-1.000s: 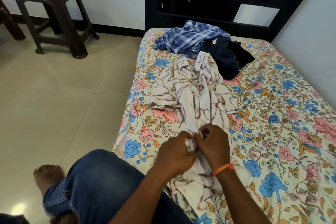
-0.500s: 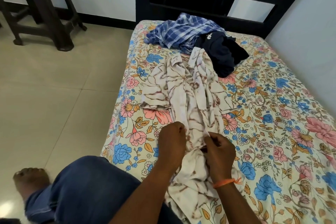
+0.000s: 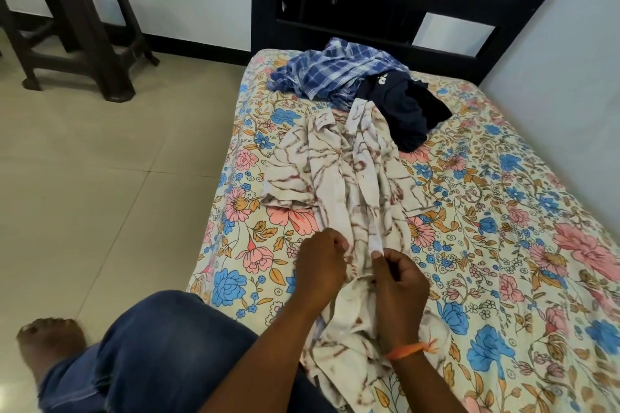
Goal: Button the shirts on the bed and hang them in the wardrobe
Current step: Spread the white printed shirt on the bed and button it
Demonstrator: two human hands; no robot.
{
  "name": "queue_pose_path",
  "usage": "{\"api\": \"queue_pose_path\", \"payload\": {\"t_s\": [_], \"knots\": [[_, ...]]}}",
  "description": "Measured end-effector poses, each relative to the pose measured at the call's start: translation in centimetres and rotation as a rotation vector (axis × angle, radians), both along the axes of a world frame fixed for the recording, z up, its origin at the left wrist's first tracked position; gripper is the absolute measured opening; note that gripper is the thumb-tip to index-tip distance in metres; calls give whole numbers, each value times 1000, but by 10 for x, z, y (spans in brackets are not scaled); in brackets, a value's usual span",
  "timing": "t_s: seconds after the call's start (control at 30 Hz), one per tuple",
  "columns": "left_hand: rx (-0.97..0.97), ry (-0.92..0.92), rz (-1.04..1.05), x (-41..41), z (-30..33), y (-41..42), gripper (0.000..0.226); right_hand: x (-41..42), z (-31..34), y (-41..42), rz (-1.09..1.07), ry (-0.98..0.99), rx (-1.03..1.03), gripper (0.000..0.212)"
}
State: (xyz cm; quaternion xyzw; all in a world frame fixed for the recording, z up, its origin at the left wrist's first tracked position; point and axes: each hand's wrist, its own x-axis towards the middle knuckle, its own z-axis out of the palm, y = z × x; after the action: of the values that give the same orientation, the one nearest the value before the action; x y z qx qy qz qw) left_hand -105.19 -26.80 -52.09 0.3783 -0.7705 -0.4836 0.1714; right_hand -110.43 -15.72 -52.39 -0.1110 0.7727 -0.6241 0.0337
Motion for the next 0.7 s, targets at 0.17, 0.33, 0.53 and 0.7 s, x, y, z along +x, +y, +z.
{"api": "queue_pose_path", "payload": {"t_s": [0.17, 0.33, 0.53, 0.7], "knots": [[122, 137, 12, 12, 2, 17, 16, 21, -6, -11, 119, 229, 110, 20], [239, 184, 2, 19, 11, 13, 20, 20, -14, -8, 138, 303, 130, 15], [275, 176, 24, 22, 11, 15, 26, 23, -15, -7, 131, 272, 122, 13], [285, 185, 74, 23, 9, 14, 24, 25, -8, -7, 144, 51, -24, 18]]}}
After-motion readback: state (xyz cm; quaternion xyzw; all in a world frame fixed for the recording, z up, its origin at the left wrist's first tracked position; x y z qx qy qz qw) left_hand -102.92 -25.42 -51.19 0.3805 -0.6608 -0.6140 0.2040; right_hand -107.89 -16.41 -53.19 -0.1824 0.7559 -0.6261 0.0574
